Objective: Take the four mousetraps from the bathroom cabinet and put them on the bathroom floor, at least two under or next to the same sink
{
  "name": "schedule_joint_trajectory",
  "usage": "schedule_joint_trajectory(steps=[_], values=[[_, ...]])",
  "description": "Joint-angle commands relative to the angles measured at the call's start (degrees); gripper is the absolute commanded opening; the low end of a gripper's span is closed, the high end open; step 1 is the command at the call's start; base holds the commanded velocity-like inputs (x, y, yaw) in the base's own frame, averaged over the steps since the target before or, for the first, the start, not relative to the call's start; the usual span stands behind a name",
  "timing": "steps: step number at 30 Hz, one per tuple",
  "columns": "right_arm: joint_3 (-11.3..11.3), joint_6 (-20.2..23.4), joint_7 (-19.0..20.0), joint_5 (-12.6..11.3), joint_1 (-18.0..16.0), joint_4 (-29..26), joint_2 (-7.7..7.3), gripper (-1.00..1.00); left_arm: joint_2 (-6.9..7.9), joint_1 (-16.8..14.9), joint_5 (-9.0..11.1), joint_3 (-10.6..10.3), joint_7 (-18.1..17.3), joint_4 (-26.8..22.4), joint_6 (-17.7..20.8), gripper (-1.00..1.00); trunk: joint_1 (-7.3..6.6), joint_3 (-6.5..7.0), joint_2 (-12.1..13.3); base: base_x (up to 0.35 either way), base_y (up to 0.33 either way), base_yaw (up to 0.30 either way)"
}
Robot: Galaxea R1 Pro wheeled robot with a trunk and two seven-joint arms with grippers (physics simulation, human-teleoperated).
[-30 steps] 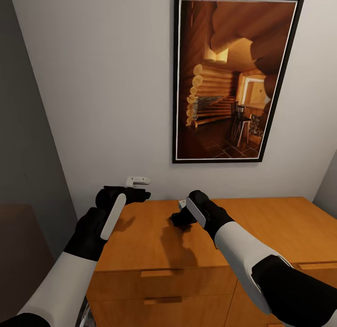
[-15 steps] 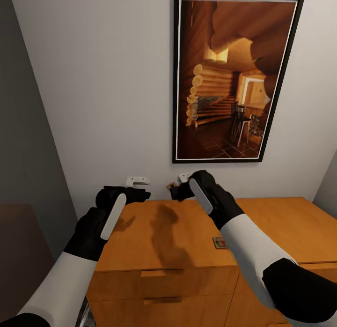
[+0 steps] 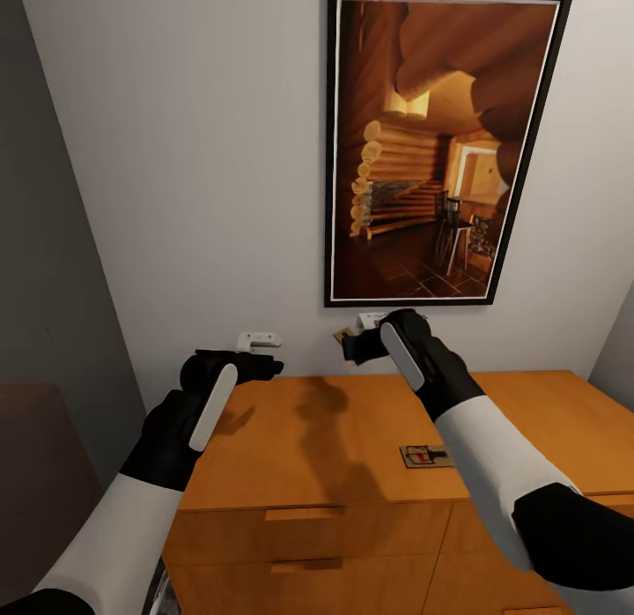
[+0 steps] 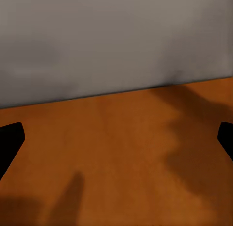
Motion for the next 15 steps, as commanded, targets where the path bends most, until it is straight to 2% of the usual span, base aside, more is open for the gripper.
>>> schedule_joint_trajectory(steps=[1,6,15], values=[[0.0,0.2,-0.4,-0.6,-0.1,0.0,-0.53,-1.0,-0.01,-0.1,0.6,0.0,0.6,0.0,0.2,1.0,0.0,-0.07,0.0,0.0,0.0,0.0],[0.0,0.2,-0.3,-0.9,0.0,-0.1,-2.22,-1.0,0.01,-0.1,0.7,0.0,0.6,0.0,0.2,1.0,0.0,-0.07,0.0,0.0,0.0,0.0],[0.0,0.2,-0.3,-1.1,-0.1,-0.1,-3.76,-1.0,0.02,-0.1,0.7,0.0,0.7,0.0,0.3,1.0,0.0,-0.07,0.0,0.0,0.0,0.0]])
